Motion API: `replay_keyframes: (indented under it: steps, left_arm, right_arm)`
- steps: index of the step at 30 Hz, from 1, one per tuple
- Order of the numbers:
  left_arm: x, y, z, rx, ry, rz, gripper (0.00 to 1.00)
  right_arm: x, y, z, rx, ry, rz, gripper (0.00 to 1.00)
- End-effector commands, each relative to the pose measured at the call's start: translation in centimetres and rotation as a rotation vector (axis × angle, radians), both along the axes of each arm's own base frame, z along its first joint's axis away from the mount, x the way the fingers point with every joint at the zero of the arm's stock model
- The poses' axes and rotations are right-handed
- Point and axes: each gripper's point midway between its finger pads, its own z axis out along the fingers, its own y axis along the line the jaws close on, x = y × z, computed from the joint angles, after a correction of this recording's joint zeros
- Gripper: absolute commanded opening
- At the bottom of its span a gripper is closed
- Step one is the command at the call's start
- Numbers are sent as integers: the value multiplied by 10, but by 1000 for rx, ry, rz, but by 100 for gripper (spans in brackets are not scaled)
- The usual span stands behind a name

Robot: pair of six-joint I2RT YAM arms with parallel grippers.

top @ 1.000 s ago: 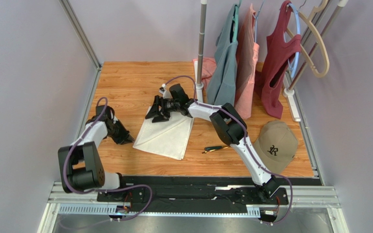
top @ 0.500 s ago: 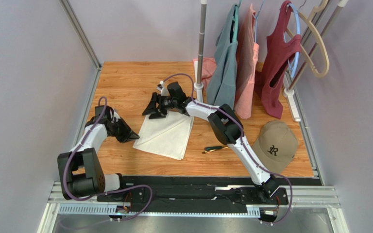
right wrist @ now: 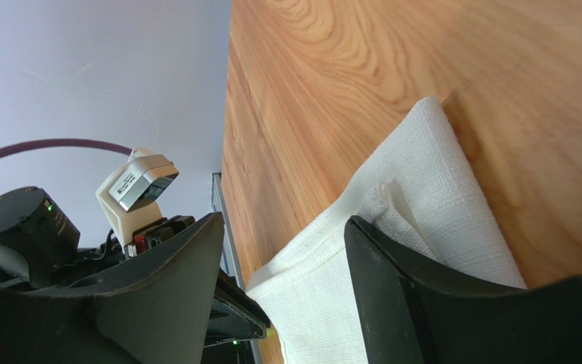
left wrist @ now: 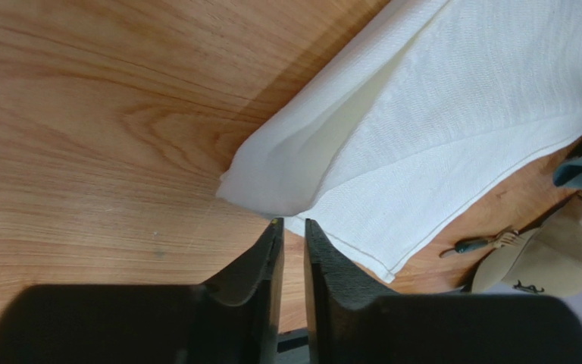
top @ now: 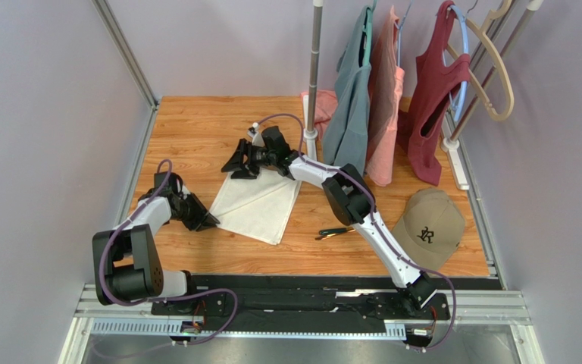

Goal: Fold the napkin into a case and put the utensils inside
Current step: Smooth out the upper triangle-folded napkin at the center of the board, then rotate the upper triangle-folded napkin at the center of the board.

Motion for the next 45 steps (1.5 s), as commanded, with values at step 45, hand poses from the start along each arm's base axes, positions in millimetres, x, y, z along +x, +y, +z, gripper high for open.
replay_keyframes:
  steps: [45]
  left_arm:
    - [12,-26,8,-173,16,130,31]
  right_arm:
    - [-90,-136,-28,-498,-140,104,62]
